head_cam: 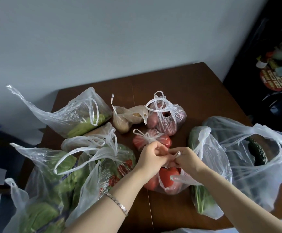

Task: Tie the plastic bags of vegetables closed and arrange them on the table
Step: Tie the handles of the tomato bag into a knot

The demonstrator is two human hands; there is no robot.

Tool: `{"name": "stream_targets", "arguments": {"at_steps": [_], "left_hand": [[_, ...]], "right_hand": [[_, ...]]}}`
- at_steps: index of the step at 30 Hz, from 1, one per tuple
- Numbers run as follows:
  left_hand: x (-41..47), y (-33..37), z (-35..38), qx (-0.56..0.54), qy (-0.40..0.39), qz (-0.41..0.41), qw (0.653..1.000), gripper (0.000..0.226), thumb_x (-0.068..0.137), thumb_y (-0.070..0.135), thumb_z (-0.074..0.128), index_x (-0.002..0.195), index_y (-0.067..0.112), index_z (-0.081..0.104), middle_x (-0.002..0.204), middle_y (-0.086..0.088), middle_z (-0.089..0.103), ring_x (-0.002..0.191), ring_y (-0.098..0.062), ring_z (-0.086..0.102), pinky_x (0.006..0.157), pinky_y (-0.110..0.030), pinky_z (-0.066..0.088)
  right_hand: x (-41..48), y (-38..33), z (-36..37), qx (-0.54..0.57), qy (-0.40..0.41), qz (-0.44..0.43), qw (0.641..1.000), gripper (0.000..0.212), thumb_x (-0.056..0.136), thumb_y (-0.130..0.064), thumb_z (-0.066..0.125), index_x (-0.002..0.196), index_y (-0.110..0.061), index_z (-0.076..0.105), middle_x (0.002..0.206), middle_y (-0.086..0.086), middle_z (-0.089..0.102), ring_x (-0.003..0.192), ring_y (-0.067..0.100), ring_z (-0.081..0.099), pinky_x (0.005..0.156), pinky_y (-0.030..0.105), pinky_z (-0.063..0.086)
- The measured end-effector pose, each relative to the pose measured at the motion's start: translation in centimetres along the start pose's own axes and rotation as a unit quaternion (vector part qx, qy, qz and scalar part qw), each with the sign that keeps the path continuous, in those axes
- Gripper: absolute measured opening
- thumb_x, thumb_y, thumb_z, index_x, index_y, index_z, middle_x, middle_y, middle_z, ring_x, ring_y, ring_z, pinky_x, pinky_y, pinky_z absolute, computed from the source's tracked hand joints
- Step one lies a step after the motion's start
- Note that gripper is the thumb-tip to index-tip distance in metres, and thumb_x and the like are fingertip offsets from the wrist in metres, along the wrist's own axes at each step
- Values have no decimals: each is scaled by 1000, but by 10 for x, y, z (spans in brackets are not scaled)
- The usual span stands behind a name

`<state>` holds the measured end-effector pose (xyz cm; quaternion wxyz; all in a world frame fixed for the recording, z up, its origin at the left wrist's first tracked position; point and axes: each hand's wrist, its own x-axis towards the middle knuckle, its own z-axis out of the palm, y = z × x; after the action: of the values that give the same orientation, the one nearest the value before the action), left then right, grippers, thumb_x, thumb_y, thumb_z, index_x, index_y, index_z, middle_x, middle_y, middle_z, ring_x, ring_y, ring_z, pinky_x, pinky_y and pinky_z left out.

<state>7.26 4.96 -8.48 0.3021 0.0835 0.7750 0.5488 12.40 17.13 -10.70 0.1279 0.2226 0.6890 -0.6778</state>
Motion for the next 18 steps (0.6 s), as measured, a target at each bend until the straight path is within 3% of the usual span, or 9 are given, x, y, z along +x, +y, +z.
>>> {"name": "stream_targets", "arguments": {"at_steps": [3,6,8,10,13,16,18], "left_hand": [[1,7,2,-36,-12,-20,999,32,76,4,72,102,18,59,71,5,65,55,0,62,53,-10,47],[3,7,1,18,0,-19,1000,43,77,11,74,117,13,60,72,9,56,62,0,56,53,-3,44],[3,6,0,37,-11,-22,999,34,77,11,73,111,10,66,76,10,59,63,0,58,53,-2,46],[1,5,2,29,-18,-22,999,24,78,13,73,101,7,71,70,10,63,53,3,62,48,-5,46],[1,4,4,28,-18,-13,999,18,78,17,73,91,6,73,51,16,62,44,9,59,43,-4,42],[4,1,3,90,-7,34,995,14,79,26,72,79,12,71,58,11,62,51,1,61,47,-3,41],[8,-4,1,145,7,68,987,17,83,27,68,71,15,66,62,9,60,54,-2,57,50,-4,39]], "right_hand": [[-2,-1,-1,7,-16,1,1000,30,74,21,40,86,12,66,75,18,57,63,19,50,53,15,43],[-4,3,-5,36,-29,-6,999,24,78,17,38,86,17,61,77,19,58,67,20,55,53,13,43],[-6,6,-6,56,-43,-10,997,21,87,2,47,92,13,63,82,22,62,73,22,56,58,16,42],[-9,7,-5,49,-40,-17,998,30,95,-10,44,86,7,67,81,21,64,70,19,55,55,14,40],[-12,7,-4,34,-21,-23,999,40,98,-11,38,74,-2,68,62,5,65,50,3,51,47,10,36],[-16,7,-2,-3,28,-29,999,46,97,-17,42,57,-12,64,43,-7,57,41,1,43,44,11,34],[-15,9,-1,-17,84,-29,996,45,95,-25,45,55,-8,59,40,-7,51,40,5,42,44,15,34]]}}
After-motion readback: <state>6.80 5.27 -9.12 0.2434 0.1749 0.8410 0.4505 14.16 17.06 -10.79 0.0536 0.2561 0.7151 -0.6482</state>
